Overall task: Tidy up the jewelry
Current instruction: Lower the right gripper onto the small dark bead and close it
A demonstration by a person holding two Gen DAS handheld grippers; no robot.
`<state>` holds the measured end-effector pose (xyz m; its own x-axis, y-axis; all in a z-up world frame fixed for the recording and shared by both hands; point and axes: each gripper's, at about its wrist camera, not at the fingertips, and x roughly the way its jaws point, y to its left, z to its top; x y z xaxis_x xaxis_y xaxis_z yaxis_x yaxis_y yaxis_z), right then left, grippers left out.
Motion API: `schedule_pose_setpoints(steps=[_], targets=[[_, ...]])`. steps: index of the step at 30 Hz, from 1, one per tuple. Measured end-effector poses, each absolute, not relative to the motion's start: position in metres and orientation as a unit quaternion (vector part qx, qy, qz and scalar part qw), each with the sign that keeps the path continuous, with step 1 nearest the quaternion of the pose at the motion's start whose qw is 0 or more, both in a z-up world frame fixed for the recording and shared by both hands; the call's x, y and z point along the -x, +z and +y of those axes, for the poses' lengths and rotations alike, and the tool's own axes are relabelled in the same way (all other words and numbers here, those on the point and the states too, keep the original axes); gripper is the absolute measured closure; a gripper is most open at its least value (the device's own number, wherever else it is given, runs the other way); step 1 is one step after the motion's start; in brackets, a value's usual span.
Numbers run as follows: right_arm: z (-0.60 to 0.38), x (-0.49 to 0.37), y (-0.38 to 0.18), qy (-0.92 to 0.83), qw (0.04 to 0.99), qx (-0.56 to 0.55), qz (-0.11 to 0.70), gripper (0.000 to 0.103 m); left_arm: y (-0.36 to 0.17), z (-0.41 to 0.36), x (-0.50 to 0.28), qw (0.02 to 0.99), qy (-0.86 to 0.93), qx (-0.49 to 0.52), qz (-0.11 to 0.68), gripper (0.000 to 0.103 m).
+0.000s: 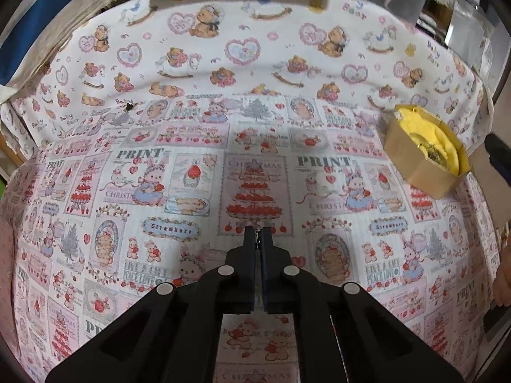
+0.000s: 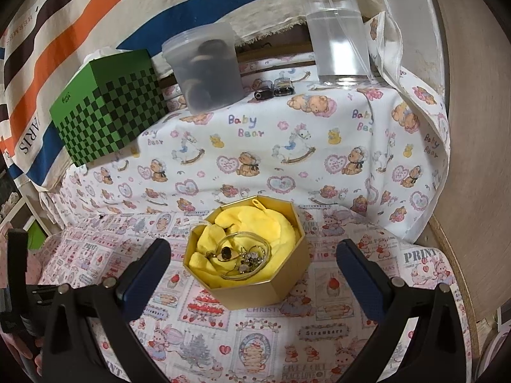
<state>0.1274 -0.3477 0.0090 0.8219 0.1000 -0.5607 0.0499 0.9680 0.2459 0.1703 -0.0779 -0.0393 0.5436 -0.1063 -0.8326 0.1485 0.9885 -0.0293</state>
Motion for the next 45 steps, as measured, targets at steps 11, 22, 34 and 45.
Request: schedule_pose_setpoints(steps=[11, 22, 34, 45], targets=[[-0.344, -0.127, 0.009, 0.02, 0.946, -0.122, 0.299, 0.0, 0.019, -0.033, -0.158, 0.907, -0.084, 0.016, 0.413, 0.101], [-0.295, -0.129, 0.06, 0.005, 0.951, -0.089, 0.296, 0.0, 0.052, 0.073, -0.2, 0.93, -0.059, 0.054, 0.359, 0.101], [-0.086, -0.252, 0.028, 0.114, 0.909, -0.058, 0.396, 0.051, 0.023, 0.144, -0.211, 0.945, 0.0, 0.113, 0.308, 0.101], [0.025, -0.336, -0.023, 0.134, 0.884, -0.011, 0.448, 0.083, 0.012, 0.156, -0.216, 0.946, 0.033, 0.093, 0.307, 0.101]])
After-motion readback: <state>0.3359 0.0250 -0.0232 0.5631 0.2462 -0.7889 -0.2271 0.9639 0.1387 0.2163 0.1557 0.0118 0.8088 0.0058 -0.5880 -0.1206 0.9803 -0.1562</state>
